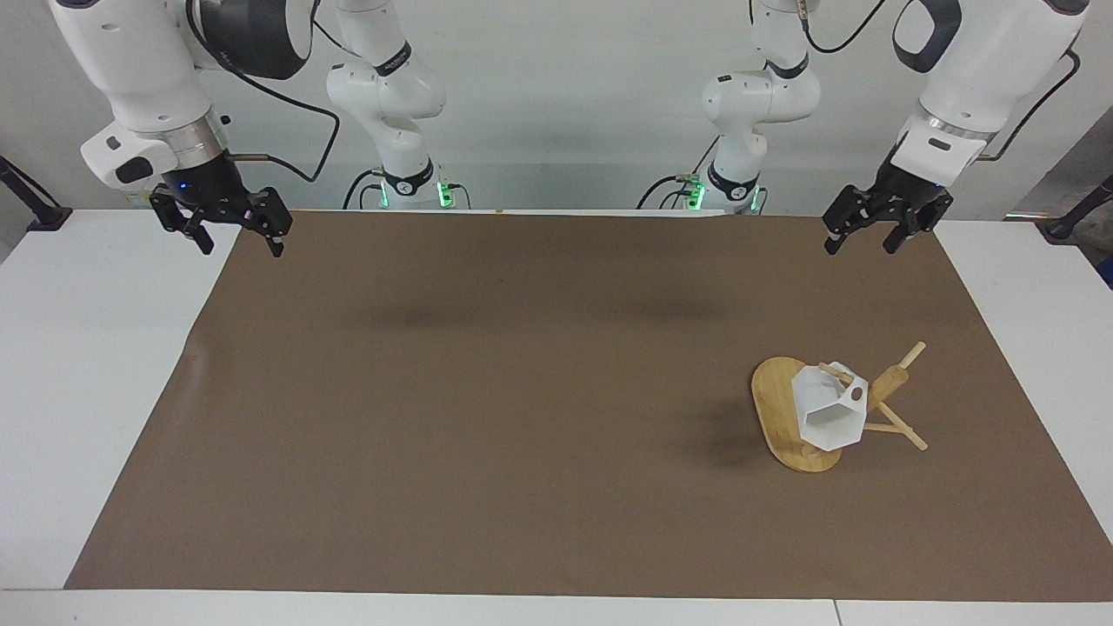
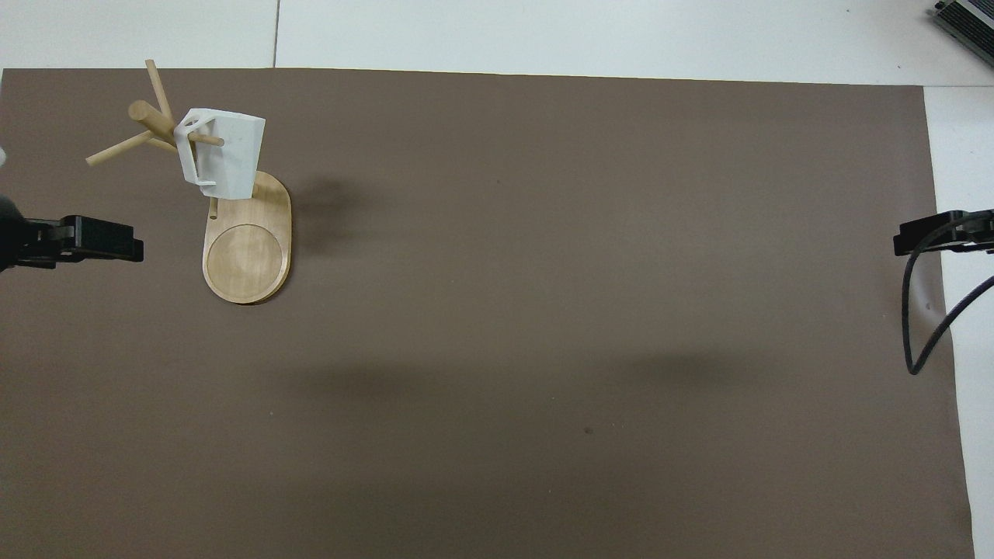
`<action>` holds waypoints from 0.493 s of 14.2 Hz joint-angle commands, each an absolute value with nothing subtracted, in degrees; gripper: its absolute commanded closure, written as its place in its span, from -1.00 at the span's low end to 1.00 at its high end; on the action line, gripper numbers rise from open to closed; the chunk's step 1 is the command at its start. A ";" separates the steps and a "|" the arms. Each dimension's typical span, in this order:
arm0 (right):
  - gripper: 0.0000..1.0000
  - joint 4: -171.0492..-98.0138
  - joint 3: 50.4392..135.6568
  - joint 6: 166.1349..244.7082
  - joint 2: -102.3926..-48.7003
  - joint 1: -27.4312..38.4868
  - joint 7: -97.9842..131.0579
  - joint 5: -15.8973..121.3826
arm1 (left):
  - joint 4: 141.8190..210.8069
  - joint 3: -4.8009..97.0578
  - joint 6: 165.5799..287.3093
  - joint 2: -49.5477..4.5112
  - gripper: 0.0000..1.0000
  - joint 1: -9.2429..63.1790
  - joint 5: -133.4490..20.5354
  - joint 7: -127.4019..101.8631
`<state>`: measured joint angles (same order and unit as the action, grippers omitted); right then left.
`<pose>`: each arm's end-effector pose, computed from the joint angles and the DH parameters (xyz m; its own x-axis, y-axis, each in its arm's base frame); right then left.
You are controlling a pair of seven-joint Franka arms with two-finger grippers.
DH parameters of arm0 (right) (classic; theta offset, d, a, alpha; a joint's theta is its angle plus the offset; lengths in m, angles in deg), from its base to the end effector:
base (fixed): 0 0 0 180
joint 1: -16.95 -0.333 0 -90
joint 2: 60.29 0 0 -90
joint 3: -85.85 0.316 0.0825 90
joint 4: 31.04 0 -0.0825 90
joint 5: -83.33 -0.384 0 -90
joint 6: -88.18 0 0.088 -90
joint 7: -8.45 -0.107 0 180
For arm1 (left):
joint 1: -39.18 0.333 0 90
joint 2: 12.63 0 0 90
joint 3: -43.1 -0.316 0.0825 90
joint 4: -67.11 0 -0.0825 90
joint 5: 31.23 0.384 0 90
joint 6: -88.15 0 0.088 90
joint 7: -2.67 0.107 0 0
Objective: Hang cup on rack
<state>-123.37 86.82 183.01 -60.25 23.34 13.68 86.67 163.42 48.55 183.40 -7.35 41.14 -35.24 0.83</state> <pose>0.5589 -0.0588 0.6133 0.9993 0.0015 0.0387 -0.0009 -0.9981 0.0620 0.5327 -0.0418 0.6305 0.9972 -0.0225 0.0710 -0.0271 -0.9976 0.0635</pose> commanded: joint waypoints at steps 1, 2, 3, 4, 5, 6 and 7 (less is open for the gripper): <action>-1.00 -125.09 86.99 184.06 -58.89 23.90 14.51 85.71 | 155.11 48.82 176.33 -11.05 -1.00 40.77 -31.41 5.48; -1.00 -125.09 86.99 184.06 -58.89 23.90 14.60 85.71 | 153.88 48.73 174.56 -11.75 -1.00 40.07 -31.50 6.62; -1.00 -125.09 86.99 184.06 -58.89 23.90 14.60 85.71 | 152.82 48.29 173.33 -12.02 -1.00 39.11 -31.50 6.80; -1.00 -125.09 86.99 184.06 -58.89 23.90 14.52 85.71 | 151.07 46.63 172.27 -12.19 -1.00 38.05 -31.58 6.89; -1.00 -125.09 86.99 184.06 -58.89 23.90 14.60 85.71 | 148.96 45.14 171.13 -12.63 -1.00 35.78 -31.50 6.89; -1.00 -125.09 87.08 184.06 -58.89 23.90 14.60 85.71 | 147.29 43.03 169.46 -13.68 -1.00 34.28 -31.50 6.81; -1.00 -125.09 86.99 184.06 -58.89 23.90 14.52 85.71 | 146.57 42.49 168.14 -14.04 -1.00 33.92 -31.50 6.89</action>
<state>-123.37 86.82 183.01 -60.25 23.34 13.68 86.67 151.52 45.41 172.30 -11.33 36.72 -32.73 5.99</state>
